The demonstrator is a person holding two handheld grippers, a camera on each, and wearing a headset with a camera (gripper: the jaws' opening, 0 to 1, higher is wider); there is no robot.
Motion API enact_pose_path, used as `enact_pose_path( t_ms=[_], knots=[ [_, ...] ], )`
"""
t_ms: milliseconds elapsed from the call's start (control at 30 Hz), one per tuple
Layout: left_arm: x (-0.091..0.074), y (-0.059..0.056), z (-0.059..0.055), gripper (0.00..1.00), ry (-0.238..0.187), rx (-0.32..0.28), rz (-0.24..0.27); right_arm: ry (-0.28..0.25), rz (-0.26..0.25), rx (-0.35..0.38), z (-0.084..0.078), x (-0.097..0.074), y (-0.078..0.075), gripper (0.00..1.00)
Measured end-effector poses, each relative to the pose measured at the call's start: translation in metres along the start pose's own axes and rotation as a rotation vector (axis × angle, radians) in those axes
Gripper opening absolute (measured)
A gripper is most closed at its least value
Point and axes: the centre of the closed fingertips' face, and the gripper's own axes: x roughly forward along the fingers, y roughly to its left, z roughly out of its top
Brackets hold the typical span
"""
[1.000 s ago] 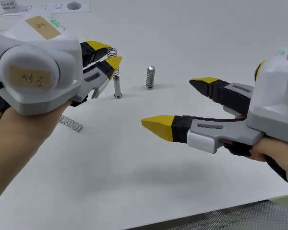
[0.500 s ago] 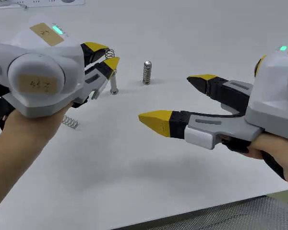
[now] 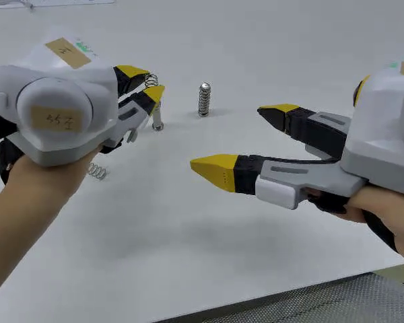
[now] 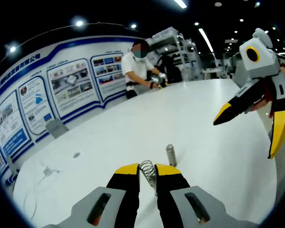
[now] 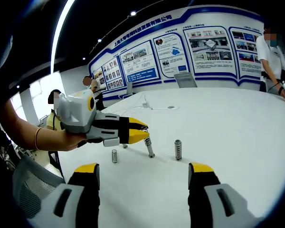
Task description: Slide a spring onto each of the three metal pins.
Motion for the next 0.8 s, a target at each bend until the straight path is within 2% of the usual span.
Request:
enact_pose_path(
  t_ms=[800],
  knots=[
    [0.011, -0.01, -0.035, 0.12, 0.085, -0.04, -0.002, 0.028, -0.008, -0.014, -0.004, 0.0, -0.004, 0.77]
  ],
)
